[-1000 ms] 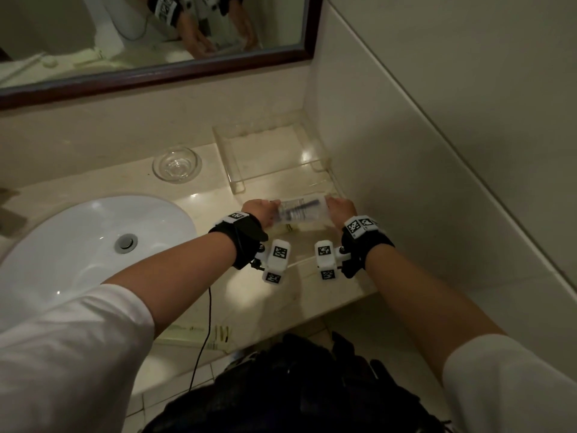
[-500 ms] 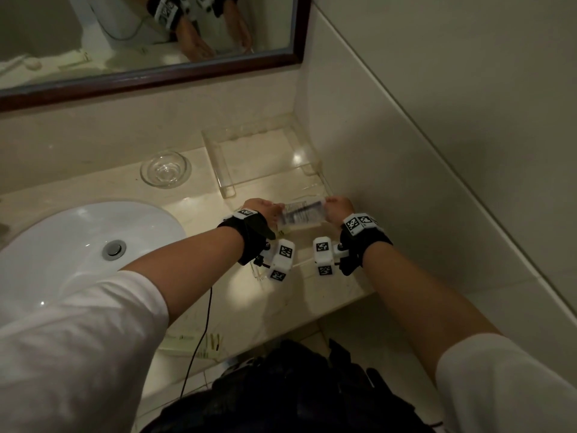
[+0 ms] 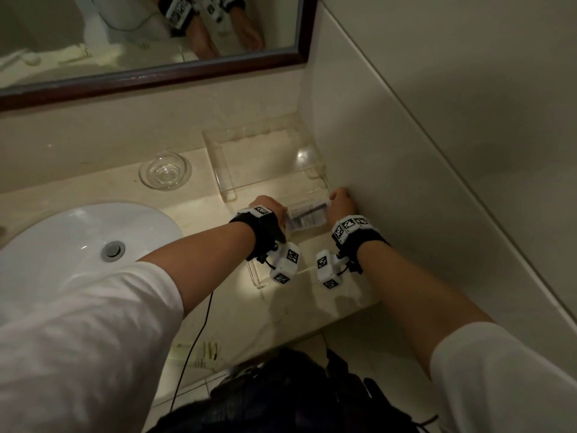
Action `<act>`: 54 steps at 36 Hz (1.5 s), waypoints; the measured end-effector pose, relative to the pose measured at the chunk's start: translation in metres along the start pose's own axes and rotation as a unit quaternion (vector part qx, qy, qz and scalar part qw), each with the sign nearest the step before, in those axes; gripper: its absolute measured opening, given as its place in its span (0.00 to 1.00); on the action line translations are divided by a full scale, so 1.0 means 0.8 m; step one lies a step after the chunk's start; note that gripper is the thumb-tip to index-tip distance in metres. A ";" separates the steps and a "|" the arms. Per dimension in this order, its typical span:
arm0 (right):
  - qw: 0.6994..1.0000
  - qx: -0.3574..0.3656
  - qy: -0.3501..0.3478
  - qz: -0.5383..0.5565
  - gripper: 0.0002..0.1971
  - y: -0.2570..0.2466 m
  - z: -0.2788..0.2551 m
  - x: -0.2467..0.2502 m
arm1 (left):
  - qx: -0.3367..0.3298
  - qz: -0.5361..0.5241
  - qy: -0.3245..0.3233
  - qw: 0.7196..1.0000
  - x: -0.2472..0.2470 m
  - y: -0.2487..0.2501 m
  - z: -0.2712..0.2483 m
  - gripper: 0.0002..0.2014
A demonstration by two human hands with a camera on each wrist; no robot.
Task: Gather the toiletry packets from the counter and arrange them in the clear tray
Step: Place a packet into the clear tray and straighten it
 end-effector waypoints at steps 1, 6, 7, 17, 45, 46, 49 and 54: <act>1.000 0.011 0.000 -0.011 0.14 -0.001 0.001 -0.002 | 0.001 0.007 0.000 1.000 0.000 0.001 -0.001 0.13; 0.996 0.035 0.023 -0.081 0.19 -0.009 -0.001 -0.007 | 0.000 0.028 0.004 1.000 0.000 -0.003 0.003 0.10; 0.995 0.041 0.026 -0.090 0.19 -0.011 -0.002 -0.006 | 0.001 0.031 0.004 1.000 0.001 -0.003 0.004 0.10; 0.992 0.023 0.074 -0.096 0.17 -0.020 -0.009 0.003 | 0.002 0.042 0.003 0.999 0.007 0.004 0.008 0.09; 0.959 0.118 0.064 -0.250 0.14 -0.035 -0.005 0.004 | -0.143 0.197 -0.015 0.970 -0.007 0.002 0.004 0.09; 0.957 0.120 0.062 -0.255 0.14 -0.034 -0.006 0.003 | -0.145 0.207 -0.017 0.967 -0.007 0.002 0.004 0.09; 0.950 0.134 0.065 -0.276 0.14 -0.033 -0.009 0.003 | -0.160 0.229 -0.028 0.960 -0.004 0.005 0.004 0.10; 0.940 0.147 0.075 -0.299 0.15 -0.028 -0.014 0.004 | -0.180 0.246 -0.051 0.951 0.001 0.006 0.001 0.11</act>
Point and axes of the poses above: each hand's wrist, its own z-axis towards the middle knuckle, its own x-axis out of the back of the hand, y = z × x, the point moved 1 cm from there along z, towards the middle knuckle, and after that the axes turned 13 degrees about -x, right-handed, at the moved point
